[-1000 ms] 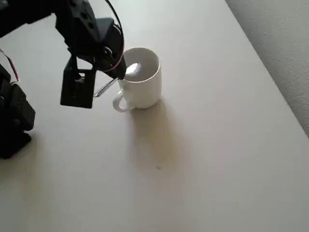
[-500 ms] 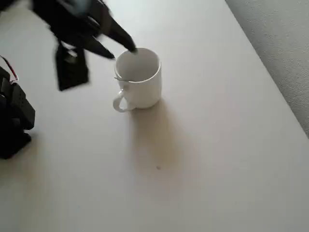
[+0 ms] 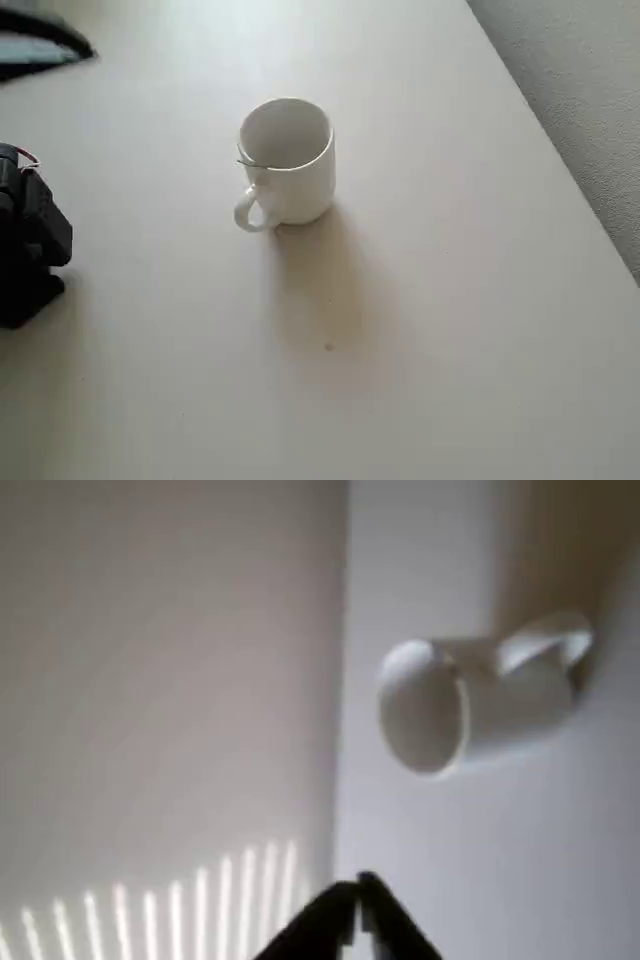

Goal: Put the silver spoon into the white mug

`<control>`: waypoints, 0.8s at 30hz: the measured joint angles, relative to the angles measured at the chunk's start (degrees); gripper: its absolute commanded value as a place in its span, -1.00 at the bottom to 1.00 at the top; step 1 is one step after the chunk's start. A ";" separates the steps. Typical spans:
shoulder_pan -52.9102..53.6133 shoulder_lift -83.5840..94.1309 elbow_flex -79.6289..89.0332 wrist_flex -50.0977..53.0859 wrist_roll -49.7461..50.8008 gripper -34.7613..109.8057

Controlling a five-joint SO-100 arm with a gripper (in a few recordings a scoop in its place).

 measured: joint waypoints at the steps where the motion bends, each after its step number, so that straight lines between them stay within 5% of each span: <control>1: 1.14 1.58 4.22 -3.08 -0.44 -0.54; 10: 4.75 9.84 43.77 -13.62 -2.99 -0.54; 24: 6.94 11.07 53.44 -13.62 -2.99 -0.54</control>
